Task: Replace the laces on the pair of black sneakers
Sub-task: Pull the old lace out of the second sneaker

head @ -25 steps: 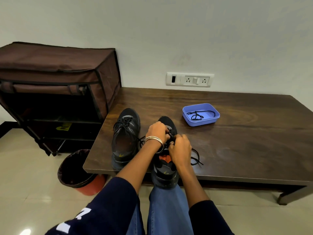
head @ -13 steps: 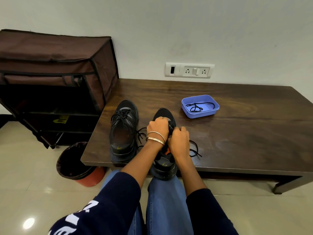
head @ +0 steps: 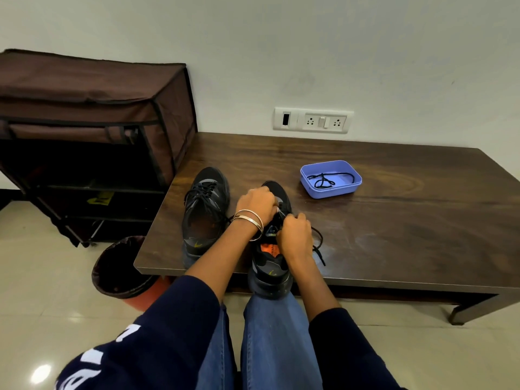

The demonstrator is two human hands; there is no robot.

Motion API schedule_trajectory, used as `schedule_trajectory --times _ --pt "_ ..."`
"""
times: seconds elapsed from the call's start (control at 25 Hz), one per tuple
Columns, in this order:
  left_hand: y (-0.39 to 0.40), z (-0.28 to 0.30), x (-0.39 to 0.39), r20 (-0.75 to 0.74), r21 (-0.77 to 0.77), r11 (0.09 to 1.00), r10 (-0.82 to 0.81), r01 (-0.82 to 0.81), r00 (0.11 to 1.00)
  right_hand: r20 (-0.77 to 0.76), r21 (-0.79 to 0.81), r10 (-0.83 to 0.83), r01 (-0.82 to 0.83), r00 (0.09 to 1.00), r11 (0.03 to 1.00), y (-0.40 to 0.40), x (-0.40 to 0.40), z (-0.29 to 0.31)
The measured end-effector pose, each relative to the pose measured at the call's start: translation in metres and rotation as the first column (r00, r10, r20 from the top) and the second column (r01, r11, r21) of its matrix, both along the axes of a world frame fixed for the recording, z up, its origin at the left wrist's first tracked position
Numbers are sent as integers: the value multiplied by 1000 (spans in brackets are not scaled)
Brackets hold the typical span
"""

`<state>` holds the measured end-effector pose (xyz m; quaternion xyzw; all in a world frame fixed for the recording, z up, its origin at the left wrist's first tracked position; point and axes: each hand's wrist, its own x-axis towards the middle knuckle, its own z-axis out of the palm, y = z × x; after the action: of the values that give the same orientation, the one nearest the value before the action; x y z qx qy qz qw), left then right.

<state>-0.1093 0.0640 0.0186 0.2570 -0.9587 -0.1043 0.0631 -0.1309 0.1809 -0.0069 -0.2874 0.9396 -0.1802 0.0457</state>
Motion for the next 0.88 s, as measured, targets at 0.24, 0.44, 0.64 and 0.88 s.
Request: schedule_trajectory --times 0.24,0.44,0.64,0.88 --pt "18 20 -10 168 -69 994 97 -87 981 0 -19 -10 10 1000 1000 1 2 2" --pt "27 10 -4 101 -104 994 51 -41 994 -15 21 -18 19 1000 1000 0 2 2" --pt "-11 13 16 -214 452 677 714 -580 666 -12 54 -30 31 999 998 -2 3 2" --pt "-4 11 19 -323 80 982 186 -170 928 -9 51 -26 27 1000 998 -3 2 2"
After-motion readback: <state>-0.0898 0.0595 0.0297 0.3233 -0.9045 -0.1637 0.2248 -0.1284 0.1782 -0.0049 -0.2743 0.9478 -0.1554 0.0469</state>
